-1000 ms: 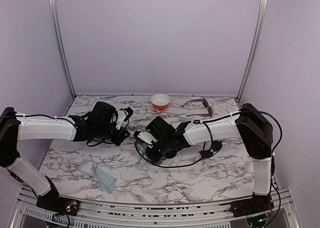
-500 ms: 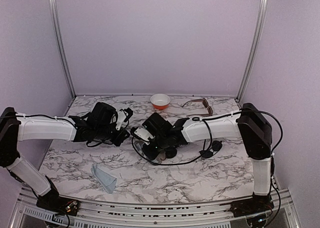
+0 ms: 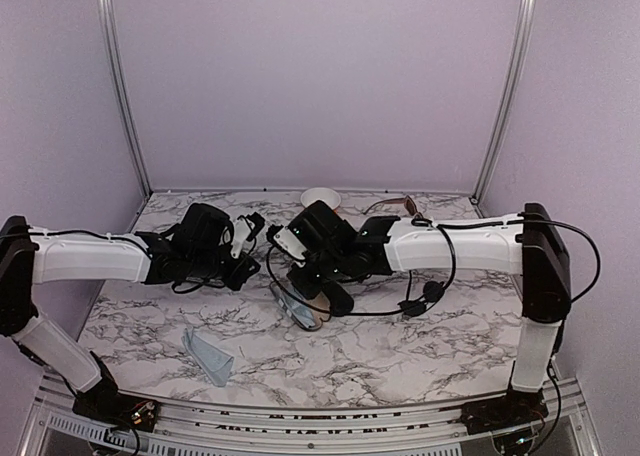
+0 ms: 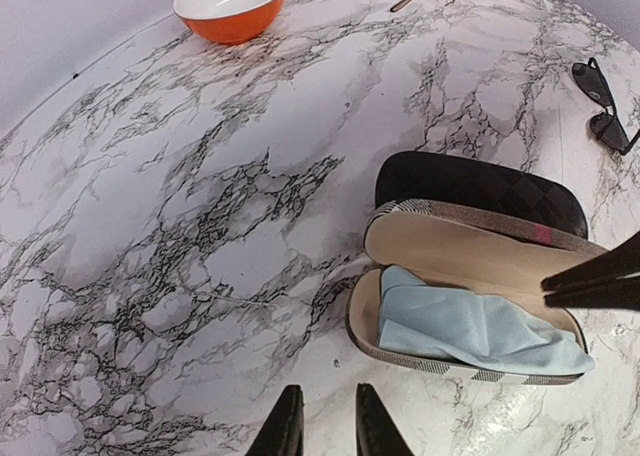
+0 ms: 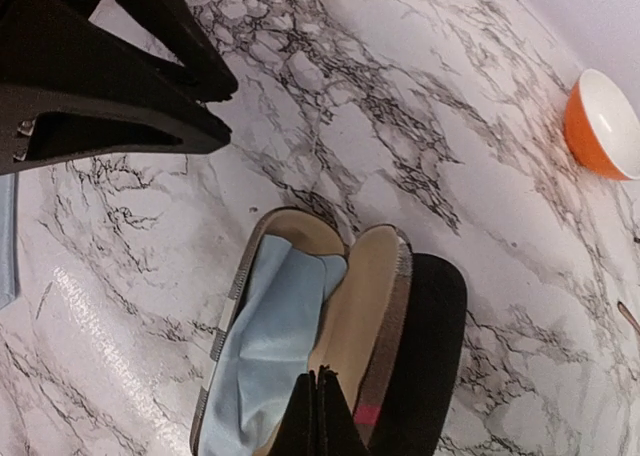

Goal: Organize the sunglasses
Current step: Adjust the folded cleaning cloth on the sunglasses case, then pick up the sunglasses from the center of the board.

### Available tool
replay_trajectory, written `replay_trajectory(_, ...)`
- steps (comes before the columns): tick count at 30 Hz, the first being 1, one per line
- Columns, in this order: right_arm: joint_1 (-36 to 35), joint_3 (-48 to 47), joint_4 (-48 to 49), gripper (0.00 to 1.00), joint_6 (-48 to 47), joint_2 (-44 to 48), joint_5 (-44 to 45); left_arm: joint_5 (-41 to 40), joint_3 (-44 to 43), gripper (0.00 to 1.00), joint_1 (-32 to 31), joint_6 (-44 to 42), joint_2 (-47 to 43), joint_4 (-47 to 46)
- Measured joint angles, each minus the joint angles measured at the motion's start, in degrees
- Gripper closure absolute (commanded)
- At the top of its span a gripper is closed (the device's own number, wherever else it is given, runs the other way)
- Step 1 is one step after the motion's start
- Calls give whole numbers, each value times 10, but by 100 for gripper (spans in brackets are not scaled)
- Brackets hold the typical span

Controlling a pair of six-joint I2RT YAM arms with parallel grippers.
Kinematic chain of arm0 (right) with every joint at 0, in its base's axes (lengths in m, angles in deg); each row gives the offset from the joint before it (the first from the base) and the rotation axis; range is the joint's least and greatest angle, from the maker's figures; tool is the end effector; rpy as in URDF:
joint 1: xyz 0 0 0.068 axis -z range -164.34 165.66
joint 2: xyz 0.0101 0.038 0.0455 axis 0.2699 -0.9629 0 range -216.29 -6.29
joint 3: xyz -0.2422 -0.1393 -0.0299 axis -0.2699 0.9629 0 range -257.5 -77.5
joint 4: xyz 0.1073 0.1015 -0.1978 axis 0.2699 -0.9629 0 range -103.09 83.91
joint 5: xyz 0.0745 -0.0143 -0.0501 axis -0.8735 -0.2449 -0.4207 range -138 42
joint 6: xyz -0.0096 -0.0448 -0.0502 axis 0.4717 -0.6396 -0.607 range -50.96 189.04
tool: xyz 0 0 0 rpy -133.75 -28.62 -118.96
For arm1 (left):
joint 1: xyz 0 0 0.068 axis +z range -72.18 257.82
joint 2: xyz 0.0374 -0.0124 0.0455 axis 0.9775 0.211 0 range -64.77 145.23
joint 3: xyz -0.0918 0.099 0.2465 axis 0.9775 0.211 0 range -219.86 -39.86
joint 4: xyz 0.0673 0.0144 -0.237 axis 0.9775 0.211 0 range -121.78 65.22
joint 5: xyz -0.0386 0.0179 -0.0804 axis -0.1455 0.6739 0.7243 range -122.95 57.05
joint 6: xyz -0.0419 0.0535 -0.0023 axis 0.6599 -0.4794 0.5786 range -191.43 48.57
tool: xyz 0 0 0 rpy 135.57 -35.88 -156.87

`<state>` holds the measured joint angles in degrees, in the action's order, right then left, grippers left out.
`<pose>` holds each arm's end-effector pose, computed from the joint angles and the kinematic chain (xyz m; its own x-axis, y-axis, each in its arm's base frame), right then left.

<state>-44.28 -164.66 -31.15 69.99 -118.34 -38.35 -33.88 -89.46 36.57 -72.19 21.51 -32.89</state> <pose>0.2272 0.3744 0.2261 -0.3967 -0.6526 -0.6455 -0.7927 0.5982 -0.1176 0.2462 -0.2147 0.2218 -0.4288 0.3936 -0.8132 0.6550 0.7553 0.0202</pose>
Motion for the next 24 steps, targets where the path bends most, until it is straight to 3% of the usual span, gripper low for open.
replay_trajectory(3,0,26,-1,100,12,47,43,-3,0,78,0,4,-8,-4)
replay_trajectory(9,9,64,-12,100,56,135,127,-30,0,56,0,12,-41,-5)
replay_trajectory(12,19,85,-17,97,68,169,152,-55,0,36,0,21,-65,-8)
replay_trajectory(16,28,95,-27,79,73,196,182,-117,0,3,0,40,-93,-6)
replay_trajectory(20,42,106,-29,75,76,224,207,-189,0,1,0,59,-117,-2)
replay_trajectory(24,84,146,-27,52,86,268,216,-196,0,1,1,96,-134,-1)
